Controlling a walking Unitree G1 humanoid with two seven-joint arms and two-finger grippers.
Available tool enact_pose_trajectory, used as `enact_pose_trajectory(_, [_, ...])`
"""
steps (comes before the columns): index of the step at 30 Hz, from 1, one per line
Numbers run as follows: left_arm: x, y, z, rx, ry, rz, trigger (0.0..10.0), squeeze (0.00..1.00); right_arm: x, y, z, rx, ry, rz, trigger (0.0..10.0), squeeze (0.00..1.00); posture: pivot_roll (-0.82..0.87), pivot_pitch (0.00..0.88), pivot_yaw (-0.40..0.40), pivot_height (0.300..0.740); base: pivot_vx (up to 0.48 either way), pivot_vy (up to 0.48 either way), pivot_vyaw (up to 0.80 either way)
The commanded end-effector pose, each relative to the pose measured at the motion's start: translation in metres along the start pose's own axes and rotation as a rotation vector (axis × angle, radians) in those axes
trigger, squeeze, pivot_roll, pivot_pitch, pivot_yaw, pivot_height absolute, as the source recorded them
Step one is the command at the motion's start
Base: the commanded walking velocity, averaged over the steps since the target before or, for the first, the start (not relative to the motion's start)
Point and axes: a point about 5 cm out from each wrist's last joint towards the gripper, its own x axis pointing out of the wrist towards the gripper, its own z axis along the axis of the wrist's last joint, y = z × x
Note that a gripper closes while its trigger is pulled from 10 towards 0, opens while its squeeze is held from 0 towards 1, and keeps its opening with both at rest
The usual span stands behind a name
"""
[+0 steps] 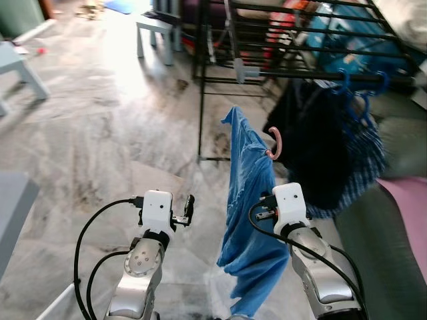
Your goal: Hang hanger
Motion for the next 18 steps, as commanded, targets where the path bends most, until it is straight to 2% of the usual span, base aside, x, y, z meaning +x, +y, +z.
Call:
enact_pose_trajectory(1, [-0.0006,-0.0063,-0.0018,-0.01,0.011,-0.024,10.0,0.0,-0.0015,-0.0037,0.0068,-0.009,-0.031,-0.005,10.0,0.0,0.05,0.171,-0.108,0.74,0.0,-0.322,0.8])
enact_pose_trajectory(11, [-0.0003,-0.0075,-0.0027,-0.007,0.018,-0.016,10.0,0.0,-0.0017,-0.0016,0.0045,-0.01,-0.021,0.013,10.0,0.0,0.05,0.169,-0.112,0.74,0.0,-0.337,0.8])
enact_pose_trajectory(18, [0.0018,0.0004,-0.0073,-0.009,0.052,0.078,10.0,0.0,-0.0014,-0.0009,0.0033,-0.002,-0.012,0.03,10.0,0.0,0.04,0.165,-0.116,0.74,0.0,0.0,0.07])
